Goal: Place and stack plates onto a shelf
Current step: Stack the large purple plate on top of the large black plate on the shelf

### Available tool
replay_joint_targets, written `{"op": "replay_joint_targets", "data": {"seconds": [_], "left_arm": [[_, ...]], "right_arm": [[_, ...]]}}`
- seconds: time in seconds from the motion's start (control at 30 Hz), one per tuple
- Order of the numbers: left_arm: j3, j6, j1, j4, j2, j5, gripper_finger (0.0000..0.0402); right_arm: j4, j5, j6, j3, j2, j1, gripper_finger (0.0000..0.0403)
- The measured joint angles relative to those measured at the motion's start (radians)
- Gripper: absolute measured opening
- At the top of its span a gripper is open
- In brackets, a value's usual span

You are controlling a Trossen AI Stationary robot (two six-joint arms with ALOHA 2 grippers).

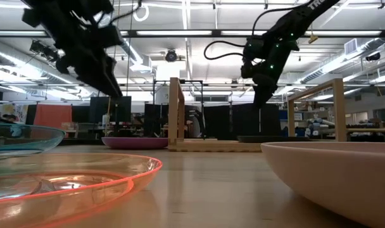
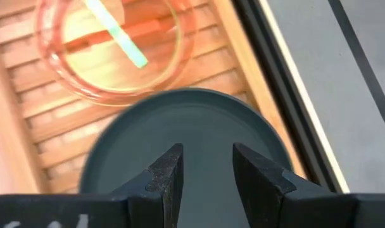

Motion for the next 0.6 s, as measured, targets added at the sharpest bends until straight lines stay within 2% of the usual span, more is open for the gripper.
{"op": "replay_joint_targets", "data": {"seconds": [0.33,0.6], "left_arm": [[0.0,0.053,0.12,0.014,0.164,0.0,0.0146],[0.0,0.068,0.179,0.115,0.267,0.001,0.0146]], "right_arm": [[0.0,0.0,0.002,0.0,0.0,0.101,0.0141],[-0.001,0.001,0.102,0.0,0.0,0.191,0.0141]]}}
